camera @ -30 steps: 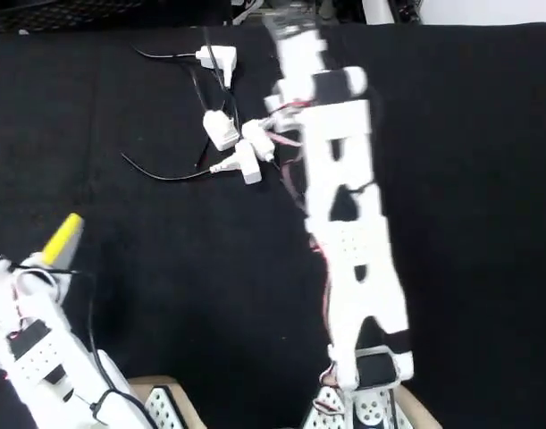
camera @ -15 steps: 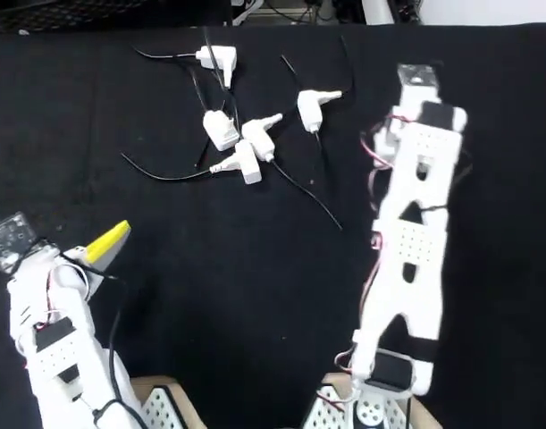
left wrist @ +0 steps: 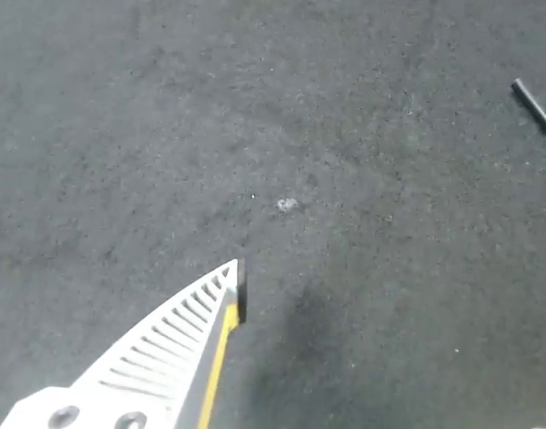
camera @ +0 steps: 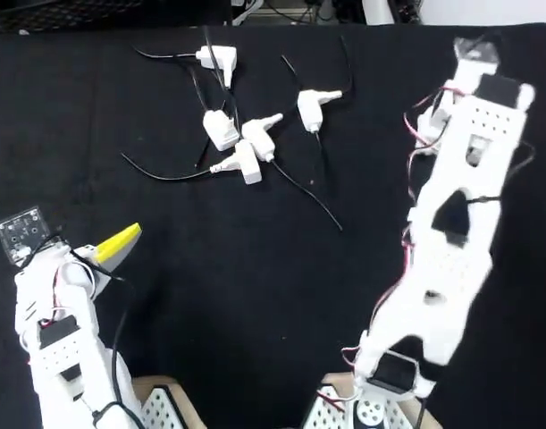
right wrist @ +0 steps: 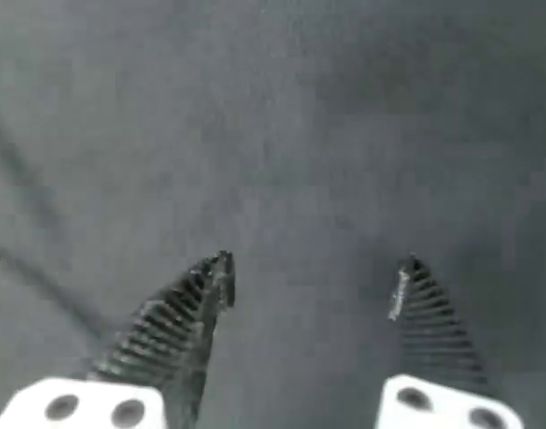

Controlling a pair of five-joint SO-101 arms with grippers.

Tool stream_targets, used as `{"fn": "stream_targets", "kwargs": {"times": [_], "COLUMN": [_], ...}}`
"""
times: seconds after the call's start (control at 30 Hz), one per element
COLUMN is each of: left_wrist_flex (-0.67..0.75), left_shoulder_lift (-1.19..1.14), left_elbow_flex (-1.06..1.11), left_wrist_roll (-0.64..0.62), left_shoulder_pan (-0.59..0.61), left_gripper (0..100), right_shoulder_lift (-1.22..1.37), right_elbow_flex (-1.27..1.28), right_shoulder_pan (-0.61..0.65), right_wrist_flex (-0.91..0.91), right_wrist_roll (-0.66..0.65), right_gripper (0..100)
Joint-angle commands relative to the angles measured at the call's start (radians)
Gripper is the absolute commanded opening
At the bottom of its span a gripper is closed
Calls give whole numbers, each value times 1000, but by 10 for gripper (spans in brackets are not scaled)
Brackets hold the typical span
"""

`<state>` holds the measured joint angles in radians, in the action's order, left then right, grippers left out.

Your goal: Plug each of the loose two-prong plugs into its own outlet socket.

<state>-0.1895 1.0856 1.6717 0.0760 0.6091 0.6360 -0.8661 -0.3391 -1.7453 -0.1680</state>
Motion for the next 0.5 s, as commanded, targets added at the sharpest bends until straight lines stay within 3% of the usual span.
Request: {"fn": "stream_targets", "kwargs": {"times": [0.0, 0.23, 0.47], "left_wrist_flex": [17, 17, 15], "left_shoulder_lift": [15, 8, 6], "left_elbow_flex": [22, 22, 22], "left_wrist_roll": [9, 9, 9], "left_shoulder_pan": [-16, -54, -107], "left_gripper": [619, 619, 619], "right_shoulder_lift": [-406, -774, -1059], "right_elbow_flex": [367, 1066, 1639], "right_shoulder_pan": [64, 80, 86], "right_wrist_flex": [8, 212, 635], "right_wrist_roll": [0, 2, 2], "right_gripper": [273, 273, 273]}}
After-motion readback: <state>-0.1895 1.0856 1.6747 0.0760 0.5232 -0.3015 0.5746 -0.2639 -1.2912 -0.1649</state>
